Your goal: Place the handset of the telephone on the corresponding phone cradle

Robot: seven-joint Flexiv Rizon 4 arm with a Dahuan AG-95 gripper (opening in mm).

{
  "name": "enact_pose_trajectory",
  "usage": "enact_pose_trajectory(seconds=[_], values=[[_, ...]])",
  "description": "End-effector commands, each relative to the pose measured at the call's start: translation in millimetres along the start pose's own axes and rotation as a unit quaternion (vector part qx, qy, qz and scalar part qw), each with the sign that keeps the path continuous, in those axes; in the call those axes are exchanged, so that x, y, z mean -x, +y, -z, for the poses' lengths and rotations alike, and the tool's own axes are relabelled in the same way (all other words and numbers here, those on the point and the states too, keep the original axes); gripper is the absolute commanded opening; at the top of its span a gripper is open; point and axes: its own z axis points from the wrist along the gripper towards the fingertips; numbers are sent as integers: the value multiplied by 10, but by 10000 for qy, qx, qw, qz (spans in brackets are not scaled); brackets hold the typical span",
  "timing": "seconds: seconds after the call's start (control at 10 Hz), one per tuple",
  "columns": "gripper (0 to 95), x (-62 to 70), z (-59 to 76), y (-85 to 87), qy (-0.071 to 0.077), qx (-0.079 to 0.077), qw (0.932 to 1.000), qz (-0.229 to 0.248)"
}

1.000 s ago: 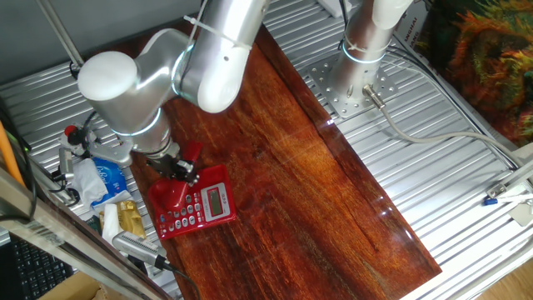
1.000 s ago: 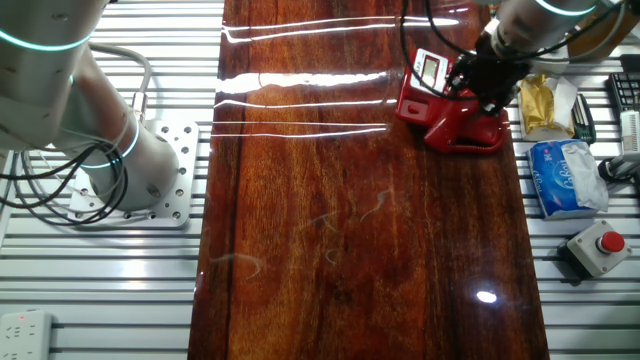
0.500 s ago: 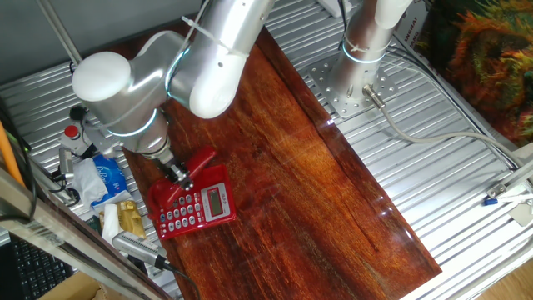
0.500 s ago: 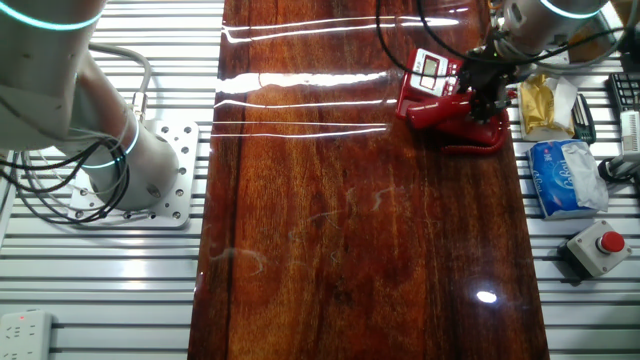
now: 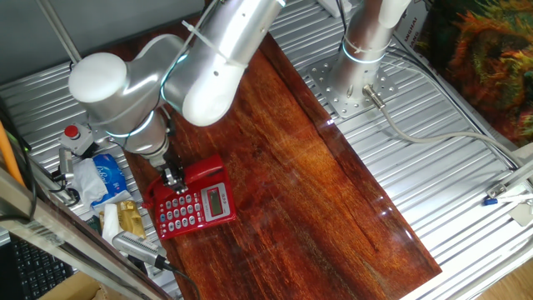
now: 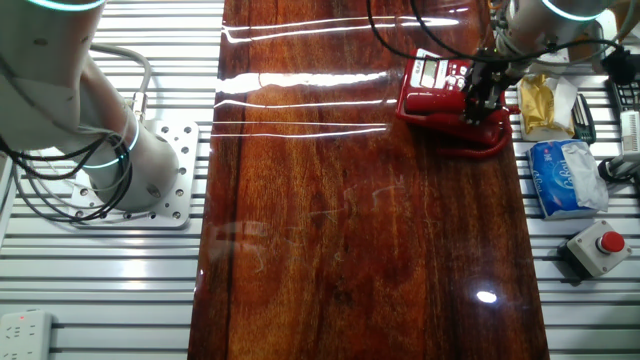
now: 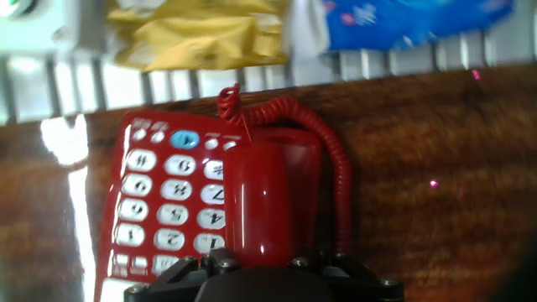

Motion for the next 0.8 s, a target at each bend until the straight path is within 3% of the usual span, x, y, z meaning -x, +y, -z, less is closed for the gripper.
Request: enact_pose_trajectory(seconds=[0.1,0.3,0.8], values=[[0,-3,0,4,-11,-114,9996,-262],[0,-3,0,4,-26,-201,9994,-274],[0,20,-27,-10,-32,-201,9994,-274]])
